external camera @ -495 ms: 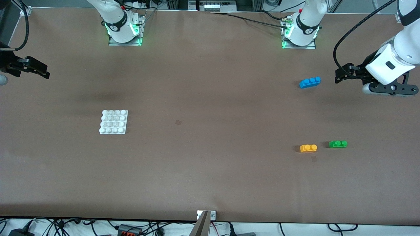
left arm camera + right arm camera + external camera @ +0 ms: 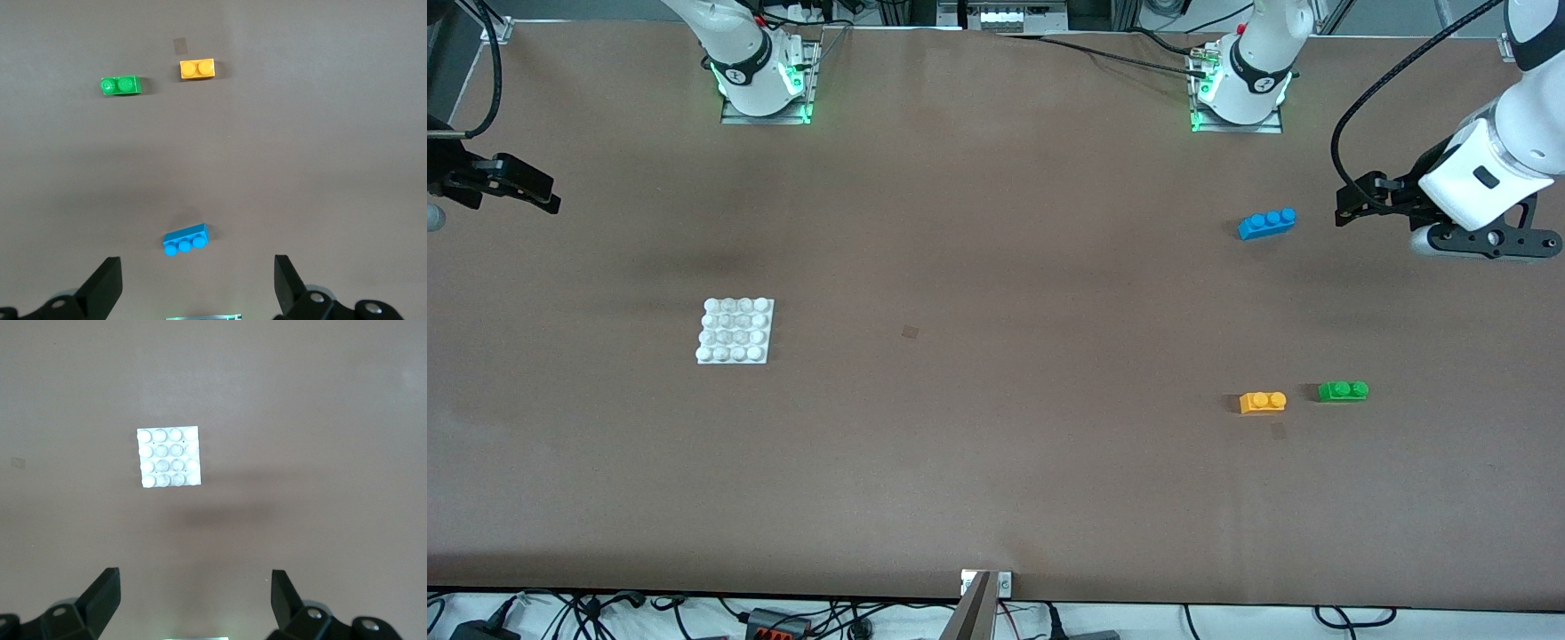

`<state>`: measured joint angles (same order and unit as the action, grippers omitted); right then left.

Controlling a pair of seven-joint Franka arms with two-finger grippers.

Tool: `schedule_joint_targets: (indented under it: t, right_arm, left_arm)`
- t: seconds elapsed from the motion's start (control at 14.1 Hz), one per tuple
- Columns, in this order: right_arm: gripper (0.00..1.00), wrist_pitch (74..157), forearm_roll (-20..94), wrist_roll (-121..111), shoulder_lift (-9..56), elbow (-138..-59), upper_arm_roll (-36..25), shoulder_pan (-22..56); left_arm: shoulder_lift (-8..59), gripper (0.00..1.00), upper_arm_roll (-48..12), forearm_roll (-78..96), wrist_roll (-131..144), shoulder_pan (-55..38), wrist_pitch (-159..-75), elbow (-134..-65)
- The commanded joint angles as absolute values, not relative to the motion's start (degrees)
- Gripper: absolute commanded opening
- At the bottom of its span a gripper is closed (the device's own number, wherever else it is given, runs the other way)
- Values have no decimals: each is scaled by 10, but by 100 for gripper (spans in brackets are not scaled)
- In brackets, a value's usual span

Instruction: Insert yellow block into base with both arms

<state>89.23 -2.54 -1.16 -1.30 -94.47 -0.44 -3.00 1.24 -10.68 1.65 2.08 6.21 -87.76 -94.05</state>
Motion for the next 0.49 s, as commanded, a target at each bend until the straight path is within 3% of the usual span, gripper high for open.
schedule_joint_targets:
  t: [0.0,0.42]
  right_arm:
    - [100,889,-18,-8,-18,-951,-4,-32]
    - [100,842,-24,-10,3,-934,-1,-30]
  left_arm:
    - [25,100,-111,8,25,66,-864,-920]
    - [32,100,-111,8,26,66,-863,-920]
